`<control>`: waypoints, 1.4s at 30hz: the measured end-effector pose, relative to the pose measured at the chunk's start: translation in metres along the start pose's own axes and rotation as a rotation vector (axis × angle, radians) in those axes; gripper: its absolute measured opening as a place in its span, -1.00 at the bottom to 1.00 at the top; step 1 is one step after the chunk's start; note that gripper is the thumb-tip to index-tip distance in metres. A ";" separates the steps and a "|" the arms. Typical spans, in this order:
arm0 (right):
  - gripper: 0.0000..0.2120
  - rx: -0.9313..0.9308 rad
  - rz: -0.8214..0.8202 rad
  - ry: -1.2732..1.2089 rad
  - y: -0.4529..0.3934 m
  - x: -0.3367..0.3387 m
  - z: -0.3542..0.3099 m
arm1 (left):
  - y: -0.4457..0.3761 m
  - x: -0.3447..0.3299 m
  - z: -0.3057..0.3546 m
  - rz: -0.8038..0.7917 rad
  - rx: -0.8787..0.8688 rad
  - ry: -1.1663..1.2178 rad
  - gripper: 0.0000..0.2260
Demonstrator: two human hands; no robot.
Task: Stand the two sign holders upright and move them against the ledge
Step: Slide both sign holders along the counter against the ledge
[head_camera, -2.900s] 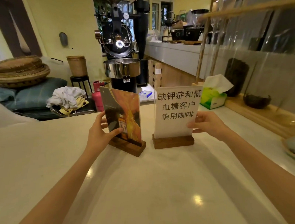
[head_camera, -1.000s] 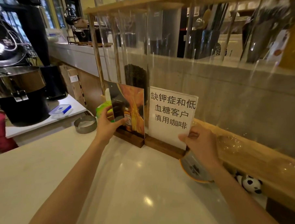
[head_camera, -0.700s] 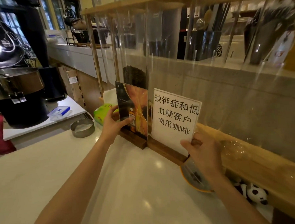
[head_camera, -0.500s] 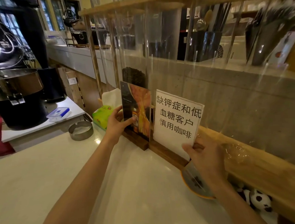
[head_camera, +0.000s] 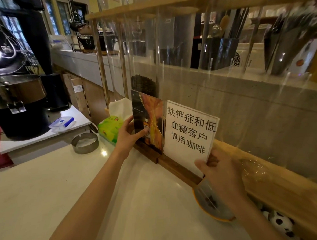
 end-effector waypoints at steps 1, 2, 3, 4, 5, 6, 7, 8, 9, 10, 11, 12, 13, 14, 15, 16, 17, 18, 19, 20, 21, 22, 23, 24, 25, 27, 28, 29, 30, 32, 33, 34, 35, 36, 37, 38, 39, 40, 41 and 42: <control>-0.75 0.012 -0.012 -0.030 -0.001 0.003 -0.004 | 0.002 -0.001 0.000 -0.002 0.002 -0.017 -0.39; -0.71 0.023 -0.027 -0.054 -0.001 0.006 -0.010 | 0.005 -0.001 0.000 -0.004 -0.001 -0.041 -0.38; -0.68 0.034 -0.039 -0.065 -0.003 0.009 -0.017 | 0.009 -0.002 0.000 -0.009 -0.005 -0.077 -0.38; -0.65 0.040 -0.051 -0.069 -0.007 0.012 -0.024 | 0.011 -0.003 0.000 -0.019 -0.019 -0.107 -0.39; -0.63 0.050 -0.060 -0.084 -0.011 0.016 -0.032 | 0.016 -0.005 0.001 -0.029 -0.029 -0.132 -0.43; -0.61 0.057 -0.071 -0.112 -0.015 0.019 -0.041 | 0.020 -0.006 0.003 -0.041 -0.044 -0.143 -0.47; -0.61 0.079 -0.078 -0.138 -0.019 0.023 -0.049 | 0.025 -0.007 0.005 -0.056 -0.043 -0.153 -0.51; -0.62 0.119 -0.075 -0.127 -0.024 0.027 -0.058 | 0.028 -0.008 0.005 -0.078 -0.036 -0.160 -0.52; -0.64 0.173 -0.071 -0.071 -0.030 0.032 -0.068 | 0.032 -0.008 0.006 -0.107 -0.011 -0.186 -0.52; -0.65 0.232 -0.074 -0.007 -0.037 0.037 -0.077 | 0.033 -0.007 0.004 -0.147 0.022 -0.231 -0.51; -0.66 0.284 -0.089 0.052 -0.045 0.041 -0.085 | 0.036 -0.007 0.004 -0.194 0.060 -0.314 -0.50; -0.66 0.317 -0.117 0.110 -0.052 0.043 -0.094 | 0.039 -0.006 0.003 -0.235 0.080 -0.419 -0.52; -0.68 0.335 -0.150 0.186 -0.060 0.045 -0.102 | 0.042 -0.004 0.002 -0.266 0.090 -0.524 -0.53; -0.69 0.340 -0.194 0.281 -0.067 0.045 -0.108 | 0.044 -0.003 0.002 -0.285 0.084 -0.597 -0.55; -0.69 0.338 -0.249 0.373 -0.074 0.045 -0.115 | 0.047 -0.003 0.005 -0.297 0.091 -0.634 -0.57; -0.69 0.334 -0.307 0.442 -0.080 0.042 -0.122 | 0.050 -0.003 0.006 -0.307 0.093 -0.665 -0.59; -0.69 0.338 -0.355 0.484 -0.084 0.039 -0.129 | 0.051 -0.004 0.007 -0.311 0.094 -0.698 -0.62; -0.69 0.344 -0.391 0.517 -0.089 0.035 -0.135 | 0.053 -0.004 0.007 -0.319 0.081 -0.728 -0.66; -0.68 0.348 -0.423 0.545 -0.092 0.029 -0.140 | 0.054 -0.005 0.007 -0.336 0.063 -0.765 -0.71; -0.68 0.356 -0.450 0.578 -0.096 0.023 -0.145 | 0.055 -0.007 0.007 -0.359 0.029 -0.805 -0.74; -0.66 0.361 -0.473 0.607 -0.100 0.015 -0.148 | 0.056 -0.010 0.007 -0.376 0.004 -0.844 -0.74; -0.65 0.365 -0.494 0.624 -0.103 0.008 -0.151 | 0.057 -0.012 0.007 -0.380 -0.023 -0.878 -0.73; -0.65 0.363 -0.510 0.628 -0.106 0.002 -0.154 | 0.056 -0.013 0.005 -0.369 -0.041 -0.899 -0.73; -0.66 0.360 -0.521 0.621 -0.109 -0.004 -0.156 | 0.056 -0.014 0.004 -0.350 -0.058 -0.906 -0.73; -0.67 0.358 -0.526 0.610 -0.112 -0.009 -0.158 | 0.055 -0.014 0.002 -0.326 -0.065 -0.900 -0.73; -0.70 0.360 -0.514 0.587 -0.116 -0.016 -0.161 | 0.054 -0.015 -0.001 -0.298 -0.081 -0.875 -0.72; -0.72 0.360 -0.499 0.574 -0.117 -0.018 -0.162 | 0.053 -0.015 -0.003 -0.288 -0.087 -0.860 -0.71; -0.75 0.360 -0.487 0.559 -0.117 -0.020 -0.162 | 0.053 -0.015 -0.004 -0.272 -0.094 -0.846 -0.70; -0.78 0.366 -0.475 0.544 -0.117 -0.022 -0.162 | 0.054 -0.015 -0.006 -0.251 -0.100 -0.836 -0.70; -0.85 0.384 -0.447 0.531 -0.118 -0.024 -0.162 | 0.054 -0.015 -0.008 -0.208 -0.112 -0.838 -0.70; -0.89 0.390 -0.431 0.543 -0.118 -0.025 -0.161 | 0.055 -0.016 -0.010 -0.197 -0.114 -0.843 -0.70; -0.88 0.402 -0.416 0.565 -0.118 -0.026 -0.161 | 0.055 -0.016 -0.011 -0.195 -0.114 -0.847 -0.71; -0.80 0.417 -0.404 0.585 -0.118 -0.027 -0.160 | 0.055 -0.016 -0.012 -0.193 -0.120 -0.852 -0.71; -0.74 0.432 -0.397 0.602 -0.118 -0.027 -0.161 | 0.054 -0.015 -0.012 -0.195 -0.128 -0.861 -0.72; -0.74 0.437 -0.397 0.608 -0.118 -0.028 -0.162 | 0.054 -0.015 -0.012 -0.196 -0.140 -0.872 -0.72; -0.80 0.445 -0.402 0.608 -0.118 -0.028 -0.162 | 0.053 -0.015 -0.012 -0.203 -0.150 -0.883 -0.73; -0.87 0.446 -0.409 0.609 -0.119 -0.028 -0.162 | 0.052 -0.014 -0.013 -0.207 -0.158 -0.890 -0.72; -0.94 0.449 -0.409 0.609 -0.120 -0.027 -0.162 | 0.051 -0.014 -0.013 -0.208 -0.157 -0.894 -0.72; -0.95 0.451 -0.406 0.611 -0.122 -0.027 -0.162 | 0.051 -0.014 -0.014 -0.201 -0.156 -0.896 -0.71; -0.93 0.453 -0.403 0.614 -0.123 -0.027 -0.161 | 0.051 -0.014 -0.014 -0.193 -0.158 -0.897 -0.72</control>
Point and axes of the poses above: each hand's wrist, its own y-axis away from the middle knuckle, its own x-axis out of the back of the hand, z = x × y, the point moved 1 cm from there along -y, towards the middle knuckle, and after that the axes turned 8 degrees about -z, right-handed, at the moved point
